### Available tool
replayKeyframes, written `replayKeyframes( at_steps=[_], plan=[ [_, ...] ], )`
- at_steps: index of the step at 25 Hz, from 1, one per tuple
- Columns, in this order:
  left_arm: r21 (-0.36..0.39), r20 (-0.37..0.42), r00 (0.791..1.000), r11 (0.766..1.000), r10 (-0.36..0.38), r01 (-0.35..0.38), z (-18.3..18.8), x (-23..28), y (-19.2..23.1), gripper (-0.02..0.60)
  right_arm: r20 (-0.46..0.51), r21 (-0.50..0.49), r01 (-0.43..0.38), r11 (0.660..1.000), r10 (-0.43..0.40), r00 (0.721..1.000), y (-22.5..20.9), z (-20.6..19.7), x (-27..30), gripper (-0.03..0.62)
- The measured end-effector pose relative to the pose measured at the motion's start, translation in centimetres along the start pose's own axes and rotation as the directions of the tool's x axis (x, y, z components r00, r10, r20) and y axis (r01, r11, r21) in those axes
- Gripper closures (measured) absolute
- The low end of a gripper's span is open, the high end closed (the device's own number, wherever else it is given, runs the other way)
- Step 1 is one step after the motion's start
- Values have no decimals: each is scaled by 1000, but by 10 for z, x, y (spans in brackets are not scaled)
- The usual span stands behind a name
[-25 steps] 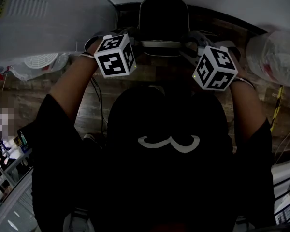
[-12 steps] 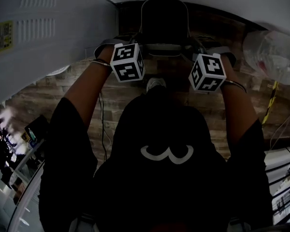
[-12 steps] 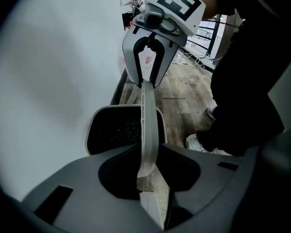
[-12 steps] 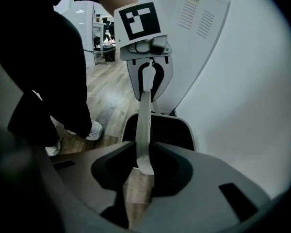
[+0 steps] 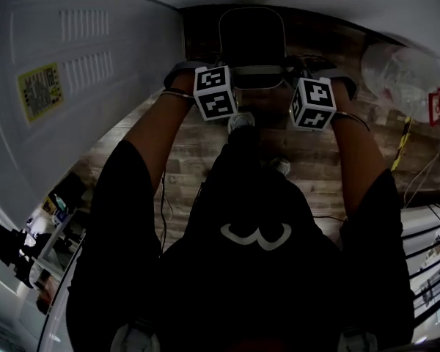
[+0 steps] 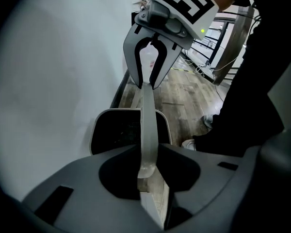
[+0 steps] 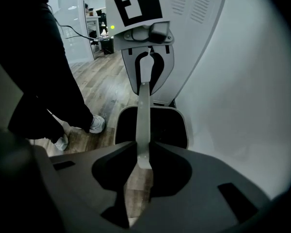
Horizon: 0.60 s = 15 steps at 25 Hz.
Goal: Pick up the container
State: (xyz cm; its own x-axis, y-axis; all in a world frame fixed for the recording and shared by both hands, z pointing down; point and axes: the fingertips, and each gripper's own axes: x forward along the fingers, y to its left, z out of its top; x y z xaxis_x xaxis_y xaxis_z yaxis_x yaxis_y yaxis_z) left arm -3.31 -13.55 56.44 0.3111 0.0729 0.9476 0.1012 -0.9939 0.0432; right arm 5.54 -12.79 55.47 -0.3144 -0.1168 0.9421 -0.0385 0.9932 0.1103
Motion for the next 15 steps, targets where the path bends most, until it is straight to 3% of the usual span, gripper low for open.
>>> replayKeyframes(
  at_steps=[7, 15],
  plan=[
    [-15, 10, 998, 998, -58, 59, 8, -22, -2, 487, -10, 62, -100, 993, 101, 995, 0, 6, -17, 507],
    [-25, 10, 993, 993, -115, 115, 13, -52, -46, 488, 10, 95, -160, 983, 160, 987, 38, 24, -47, 507]
  ],
)
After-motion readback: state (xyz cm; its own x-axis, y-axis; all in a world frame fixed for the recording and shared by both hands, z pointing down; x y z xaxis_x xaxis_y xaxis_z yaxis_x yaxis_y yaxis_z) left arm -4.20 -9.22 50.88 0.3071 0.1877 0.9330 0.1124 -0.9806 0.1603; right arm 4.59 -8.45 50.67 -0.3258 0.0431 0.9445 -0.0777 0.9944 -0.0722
